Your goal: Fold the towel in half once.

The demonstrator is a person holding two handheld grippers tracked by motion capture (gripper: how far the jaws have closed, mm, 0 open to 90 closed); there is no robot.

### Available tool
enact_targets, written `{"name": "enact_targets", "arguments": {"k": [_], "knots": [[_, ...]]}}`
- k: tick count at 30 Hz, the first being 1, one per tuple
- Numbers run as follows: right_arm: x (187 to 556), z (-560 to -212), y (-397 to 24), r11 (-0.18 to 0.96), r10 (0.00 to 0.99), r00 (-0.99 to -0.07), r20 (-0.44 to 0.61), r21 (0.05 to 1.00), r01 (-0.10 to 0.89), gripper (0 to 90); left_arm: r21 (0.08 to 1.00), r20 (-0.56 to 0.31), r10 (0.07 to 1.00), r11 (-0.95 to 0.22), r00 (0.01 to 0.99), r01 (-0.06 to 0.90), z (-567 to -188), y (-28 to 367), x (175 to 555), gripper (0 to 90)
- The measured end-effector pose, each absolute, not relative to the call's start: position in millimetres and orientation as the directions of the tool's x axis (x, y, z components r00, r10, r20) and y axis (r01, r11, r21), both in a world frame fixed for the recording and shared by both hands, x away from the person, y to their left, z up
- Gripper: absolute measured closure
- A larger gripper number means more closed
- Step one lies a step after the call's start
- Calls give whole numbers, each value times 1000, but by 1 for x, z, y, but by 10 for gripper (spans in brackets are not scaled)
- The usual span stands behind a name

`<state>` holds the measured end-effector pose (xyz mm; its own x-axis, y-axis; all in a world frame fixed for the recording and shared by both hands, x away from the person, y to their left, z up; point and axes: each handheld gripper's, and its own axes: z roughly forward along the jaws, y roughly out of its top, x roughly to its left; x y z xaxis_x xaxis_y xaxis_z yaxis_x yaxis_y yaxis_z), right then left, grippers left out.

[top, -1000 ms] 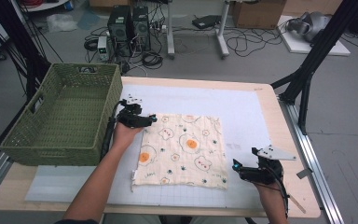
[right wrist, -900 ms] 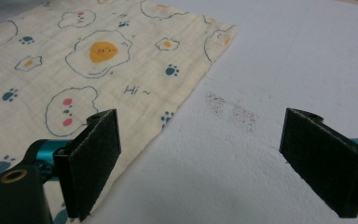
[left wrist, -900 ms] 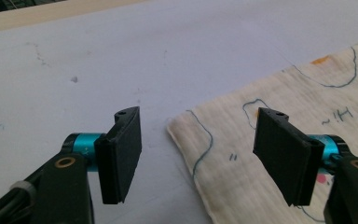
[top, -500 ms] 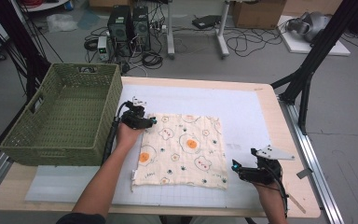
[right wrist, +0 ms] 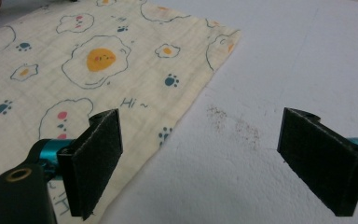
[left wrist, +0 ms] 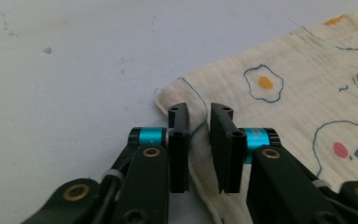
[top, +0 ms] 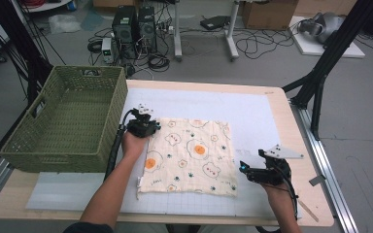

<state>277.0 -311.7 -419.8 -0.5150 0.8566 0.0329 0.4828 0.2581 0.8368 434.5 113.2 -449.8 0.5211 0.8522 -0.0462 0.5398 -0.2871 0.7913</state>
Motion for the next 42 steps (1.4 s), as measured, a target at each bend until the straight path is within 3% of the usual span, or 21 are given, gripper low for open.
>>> {"name": "enact_targets", "arguments": {"k": [4,21,27,29,34,38,40,42], "knots": [[293,-416,-309,256,854,-518,41,834,489,128,790,-46,850,-290,525,540,-450,112,434,845],[379,-423,-281,316,854,-519,32,762,566,134,789,-82,838,-276,539,549,-449,115,433,857],[406,-429,-269,333,862,-506,22,728,599,236,789,-87,840,-270,536,552,-449,114,433,856],[412,-431,-265,331,863,-504,20,732,595,320,788,-91,839,-268,536,554,-449,115,433,857],[421,-443,-257,328,872,-488,30,704,630,418,783,-102,837,-266,538,562,-448,116,432,856],[419,-443,-252,339,869,-494,16,708,620,606,779,-98,831,-278,547,562,-448,118,432,856],[418,-442,-249,360,852,-523,15,709,606,745,778,-103,833,-273,543,567,-448,119,432,858],[418,-442,-248,365,841,-540,28,707,606,808,776,-105,837,-269,538,571,-448,118,433,859]]}}
